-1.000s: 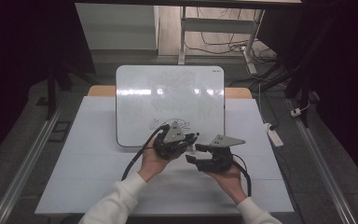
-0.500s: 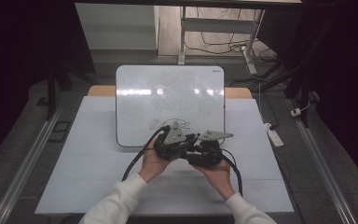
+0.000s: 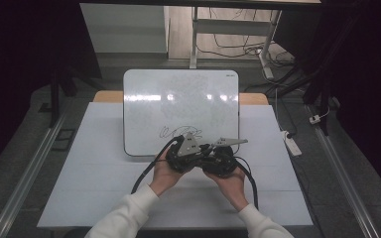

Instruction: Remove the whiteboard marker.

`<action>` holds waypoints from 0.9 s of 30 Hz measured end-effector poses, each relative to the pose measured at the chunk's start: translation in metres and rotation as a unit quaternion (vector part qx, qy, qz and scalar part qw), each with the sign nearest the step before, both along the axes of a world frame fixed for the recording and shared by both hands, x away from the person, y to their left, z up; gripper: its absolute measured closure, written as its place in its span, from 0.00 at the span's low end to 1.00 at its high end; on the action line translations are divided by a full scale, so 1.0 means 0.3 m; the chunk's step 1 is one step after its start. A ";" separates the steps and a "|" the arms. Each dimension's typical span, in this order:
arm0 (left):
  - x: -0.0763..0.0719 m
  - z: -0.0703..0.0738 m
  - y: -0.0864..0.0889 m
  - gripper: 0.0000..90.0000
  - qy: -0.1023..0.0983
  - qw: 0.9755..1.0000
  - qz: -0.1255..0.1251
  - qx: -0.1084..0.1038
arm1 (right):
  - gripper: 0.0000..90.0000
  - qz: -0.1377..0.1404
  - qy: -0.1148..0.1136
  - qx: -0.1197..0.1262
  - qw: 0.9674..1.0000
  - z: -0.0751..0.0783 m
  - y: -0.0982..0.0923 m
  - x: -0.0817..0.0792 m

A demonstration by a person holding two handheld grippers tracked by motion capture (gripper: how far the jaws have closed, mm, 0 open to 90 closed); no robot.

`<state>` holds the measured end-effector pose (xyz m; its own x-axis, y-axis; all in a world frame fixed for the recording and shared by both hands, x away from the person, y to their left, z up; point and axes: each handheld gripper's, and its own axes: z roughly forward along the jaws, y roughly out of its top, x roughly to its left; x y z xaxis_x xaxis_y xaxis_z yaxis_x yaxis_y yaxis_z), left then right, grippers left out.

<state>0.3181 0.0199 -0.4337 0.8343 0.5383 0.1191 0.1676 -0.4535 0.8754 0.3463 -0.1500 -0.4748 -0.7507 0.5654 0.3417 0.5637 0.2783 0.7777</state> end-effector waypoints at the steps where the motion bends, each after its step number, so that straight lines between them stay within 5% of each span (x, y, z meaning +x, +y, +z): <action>1: 0.001 0.000 0.000 0.89 0.003 1.000 -0.002 -0.002 | 0.86 -0.002 0.001 0.001 1.000 -0.003 -0.002 0.001; 7: 0.008 0.007 0.017 0.81 0.021 0.999 -0.012 -0.037 | 0.87 -0.005 -0.006 0.004 1.000 -0.003 -0.012 0.002; 16: 0.016 0.031 0.105 0.56 0.031 0.997 0.019 -0.065 | 0.87 -0.013 -0.023 0.006 1.000 0.005 -0.035 0.005; 27: 0.001 0.004 0.276 0.40 0.066 0.994 0.055 -0.061 | 0.87 -0.022 -0.050 0.008 0.998 0.022 -0.069 0.009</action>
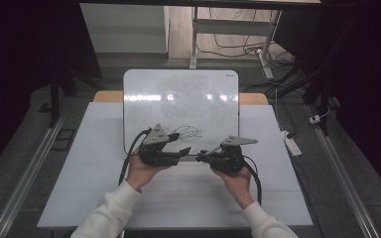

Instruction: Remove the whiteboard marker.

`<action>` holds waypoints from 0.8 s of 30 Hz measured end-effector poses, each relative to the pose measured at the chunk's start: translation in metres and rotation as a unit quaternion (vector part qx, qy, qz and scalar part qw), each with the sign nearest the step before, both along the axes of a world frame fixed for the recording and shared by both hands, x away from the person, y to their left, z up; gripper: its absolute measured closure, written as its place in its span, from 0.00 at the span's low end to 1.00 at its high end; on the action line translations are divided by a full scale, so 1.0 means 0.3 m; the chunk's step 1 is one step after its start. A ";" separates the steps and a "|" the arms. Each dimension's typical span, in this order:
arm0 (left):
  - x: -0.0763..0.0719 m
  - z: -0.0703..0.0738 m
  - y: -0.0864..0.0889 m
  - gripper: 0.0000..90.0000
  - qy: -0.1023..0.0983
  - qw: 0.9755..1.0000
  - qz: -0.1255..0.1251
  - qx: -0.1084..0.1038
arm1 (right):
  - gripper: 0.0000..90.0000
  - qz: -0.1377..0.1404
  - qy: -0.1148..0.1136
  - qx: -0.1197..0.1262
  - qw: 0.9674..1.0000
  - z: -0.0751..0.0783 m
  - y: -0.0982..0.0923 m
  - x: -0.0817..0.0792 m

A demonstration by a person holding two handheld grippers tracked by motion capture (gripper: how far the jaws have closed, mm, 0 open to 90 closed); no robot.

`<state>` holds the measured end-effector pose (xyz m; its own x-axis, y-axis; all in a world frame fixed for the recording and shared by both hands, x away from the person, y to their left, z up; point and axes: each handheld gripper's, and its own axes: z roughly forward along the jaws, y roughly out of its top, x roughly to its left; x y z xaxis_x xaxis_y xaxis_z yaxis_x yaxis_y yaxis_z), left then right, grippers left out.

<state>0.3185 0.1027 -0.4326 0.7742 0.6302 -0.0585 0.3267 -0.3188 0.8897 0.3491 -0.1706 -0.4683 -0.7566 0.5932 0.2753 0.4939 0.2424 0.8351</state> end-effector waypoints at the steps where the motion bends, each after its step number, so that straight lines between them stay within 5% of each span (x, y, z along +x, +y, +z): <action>1: -0.005 -0.008 0.018 0.40 0.003 1.000 0.002 0.002 | 0.87 0.000 -0.003 0.001 1.000 0.001 -0.003 0.001; 14: -0.101 -0.085 0.213 0.37 0.035 0.998 0.052 0.004 | 0.87 -0.016 -0.026 0.011 0.999 0.023 -0.053 0.012; 24: -0.235 -0.226 0.394 0.37 0.071 0.991 0.109 0.007 | 0.87 -0.026 -0.050 0.007 0.998 0.031 -0.075 0.021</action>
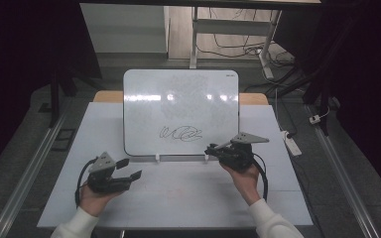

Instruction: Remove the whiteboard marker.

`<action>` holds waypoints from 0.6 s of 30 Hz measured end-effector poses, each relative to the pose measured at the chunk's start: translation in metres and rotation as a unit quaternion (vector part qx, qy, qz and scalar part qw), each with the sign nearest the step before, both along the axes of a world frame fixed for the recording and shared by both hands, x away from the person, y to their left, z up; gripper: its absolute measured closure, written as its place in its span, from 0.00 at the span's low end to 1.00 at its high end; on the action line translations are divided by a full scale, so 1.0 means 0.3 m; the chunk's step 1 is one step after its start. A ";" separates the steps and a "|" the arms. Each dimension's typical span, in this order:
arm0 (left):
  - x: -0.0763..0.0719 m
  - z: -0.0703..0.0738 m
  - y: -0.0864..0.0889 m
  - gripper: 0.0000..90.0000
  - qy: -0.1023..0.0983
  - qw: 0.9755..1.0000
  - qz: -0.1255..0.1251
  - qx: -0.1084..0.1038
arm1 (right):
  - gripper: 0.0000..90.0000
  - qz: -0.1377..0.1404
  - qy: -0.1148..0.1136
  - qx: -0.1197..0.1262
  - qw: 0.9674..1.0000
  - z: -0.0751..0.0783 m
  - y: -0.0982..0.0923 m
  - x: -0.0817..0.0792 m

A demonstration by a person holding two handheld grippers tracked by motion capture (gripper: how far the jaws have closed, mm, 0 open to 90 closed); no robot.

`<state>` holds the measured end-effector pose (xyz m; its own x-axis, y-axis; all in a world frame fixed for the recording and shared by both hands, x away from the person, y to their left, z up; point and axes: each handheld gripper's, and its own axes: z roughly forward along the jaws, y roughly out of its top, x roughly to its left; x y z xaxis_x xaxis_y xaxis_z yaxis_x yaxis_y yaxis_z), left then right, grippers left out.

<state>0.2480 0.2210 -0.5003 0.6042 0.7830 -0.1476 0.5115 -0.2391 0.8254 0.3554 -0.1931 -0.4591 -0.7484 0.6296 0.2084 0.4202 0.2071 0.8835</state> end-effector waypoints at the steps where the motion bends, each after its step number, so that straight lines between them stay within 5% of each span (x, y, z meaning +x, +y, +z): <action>1: -0.011 -0.009 0.012 0.37 0.002 1.000 0.003 -0.001 | 0.87 -0.002 -0.001 -0.002 1.000 0.000 -0.003 0.003; 7: -0.019 -0.012 0.025 0.37 -0.009 1.000 0.010 0.002 | 0.87 -0.011 -0.007 -0.005 1.000 -0.012 -0.005 0.024; 18: -0.007 -0.031 0.037 0.36 0.006 1.000 0.020 0.005 | 0.87 -0.022 -0.035 -0.011 0.999 -0.017 0.009 0.087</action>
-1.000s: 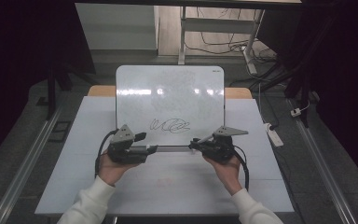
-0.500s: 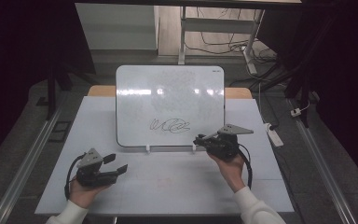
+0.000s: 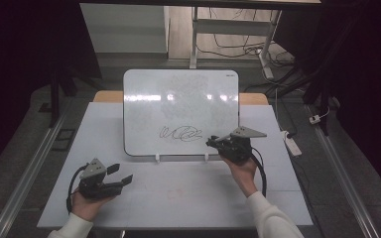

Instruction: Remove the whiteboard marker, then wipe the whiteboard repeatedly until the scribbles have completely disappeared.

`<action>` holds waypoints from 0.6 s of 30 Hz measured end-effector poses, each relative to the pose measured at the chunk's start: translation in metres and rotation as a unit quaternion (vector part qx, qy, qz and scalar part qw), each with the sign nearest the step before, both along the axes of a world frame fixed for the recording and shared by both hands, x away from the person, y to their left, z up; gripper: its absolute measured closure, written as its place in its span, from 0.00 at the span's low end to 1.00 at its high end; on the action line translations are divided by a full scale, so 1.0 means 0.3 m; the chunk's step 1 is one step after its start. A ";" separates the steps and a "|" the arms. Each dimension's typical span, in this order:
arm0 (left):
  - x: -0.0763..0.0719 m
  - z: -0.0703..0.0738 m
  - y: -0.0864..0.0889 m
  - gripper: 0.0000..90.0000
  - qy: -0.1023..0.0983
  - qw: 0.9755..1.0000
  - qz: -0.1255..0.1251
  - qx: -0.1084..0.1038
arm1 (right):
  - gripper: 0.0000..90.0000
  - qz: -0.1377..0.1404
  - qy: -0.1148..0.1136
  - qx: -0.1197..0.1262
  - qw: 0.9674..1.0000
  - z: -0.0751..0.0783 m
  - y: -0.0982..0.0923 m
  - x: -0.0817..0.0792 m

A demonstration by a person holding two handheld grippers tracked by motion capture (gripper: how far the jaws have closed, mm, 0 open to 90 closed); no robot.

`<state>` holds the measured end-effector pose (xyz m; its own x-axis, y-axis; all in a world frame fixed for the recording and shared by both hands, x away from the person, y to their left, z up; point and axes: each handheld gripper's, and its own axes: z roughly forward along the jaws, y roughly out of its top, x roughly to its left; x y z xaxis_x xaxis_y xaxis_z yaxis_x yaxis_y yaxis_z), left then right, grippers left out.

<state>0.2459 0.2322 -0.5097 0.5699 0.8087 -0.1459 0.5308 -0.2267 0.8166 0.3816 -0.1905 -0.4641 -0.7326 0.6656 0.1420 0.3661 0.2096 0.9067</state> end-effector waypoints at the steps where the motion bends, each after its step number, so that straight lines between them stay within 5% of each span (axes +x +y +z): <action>1: 0.001 -0.001 0.000 0.36 0.001 1.000 0.000 0.000 | 0.87 0.000 -0.001 0.001 1.000 0.000 0.002 0.006; 18: 0.009 -0.018 -0.004 0.35 0.010 1.000 0.000 0.006 | 0.87 -0.005 -0.031 -0.017 0.999 -0.007 0.042 0.080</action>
